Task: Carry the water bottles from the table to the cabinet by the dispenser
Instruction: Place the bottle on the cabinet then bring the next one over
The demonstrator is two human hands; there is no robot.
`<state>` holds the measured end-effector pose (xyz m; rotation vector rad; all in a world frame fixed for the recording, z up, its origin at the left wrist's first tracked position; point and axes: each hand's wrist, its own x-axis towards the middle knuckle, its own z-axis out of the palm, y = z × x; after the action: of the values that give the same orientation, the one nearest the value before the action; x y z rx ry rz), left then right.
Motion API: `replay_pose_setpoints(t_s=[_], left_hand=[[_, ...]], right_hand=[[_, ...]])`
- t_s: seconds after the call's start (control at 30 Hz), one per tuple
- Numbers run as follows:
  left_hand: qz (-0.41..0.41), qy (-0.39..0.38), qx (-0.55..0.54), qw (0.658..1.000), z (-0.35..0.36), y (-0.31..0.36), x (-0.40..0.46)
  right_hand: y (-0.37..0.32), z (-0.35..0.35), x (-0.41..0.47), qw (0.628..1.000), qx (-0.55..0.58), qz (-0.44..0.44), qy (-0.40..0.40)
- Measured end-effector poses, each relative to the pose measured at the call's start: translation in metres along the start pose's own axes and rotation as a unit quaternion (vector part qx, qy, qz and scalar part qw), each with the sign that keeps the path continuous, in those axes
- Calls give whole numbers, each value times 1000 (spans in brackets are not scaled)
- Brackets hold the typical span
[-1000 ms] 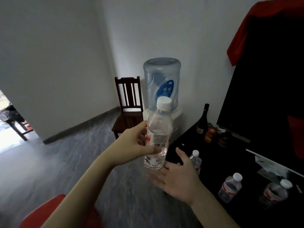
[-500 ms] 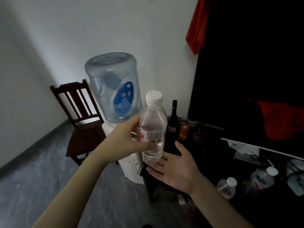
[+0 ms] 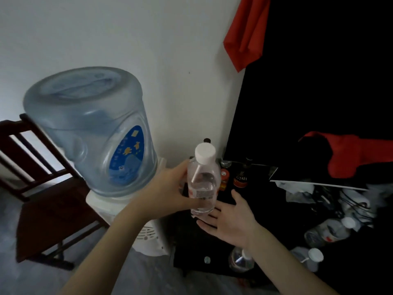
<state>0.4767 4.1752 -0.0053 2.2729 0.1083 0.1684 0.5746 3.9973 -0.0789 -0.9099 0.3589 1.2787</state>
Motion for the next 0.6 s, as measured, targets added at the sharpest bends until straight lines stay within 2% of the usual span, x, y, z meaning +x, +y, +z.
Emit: replay_pose_setpoints(t_s=[0.13,0.23,0.47,0.6], left_hand=[[5,-50,8,999,10,-35,27],[10,-55,6,998,25,-59,39],[-30,-92,-33,995,75,-125,57],[-62,-82,-77,992,105,-164,64]], right_hand=[[-12,-6,35,998,-37,19,39],[-14,-14,59,996,-56,37,67],[-6,-55,132,985,-75,85,128],[-5,-78,173,975,-99,126,156]])
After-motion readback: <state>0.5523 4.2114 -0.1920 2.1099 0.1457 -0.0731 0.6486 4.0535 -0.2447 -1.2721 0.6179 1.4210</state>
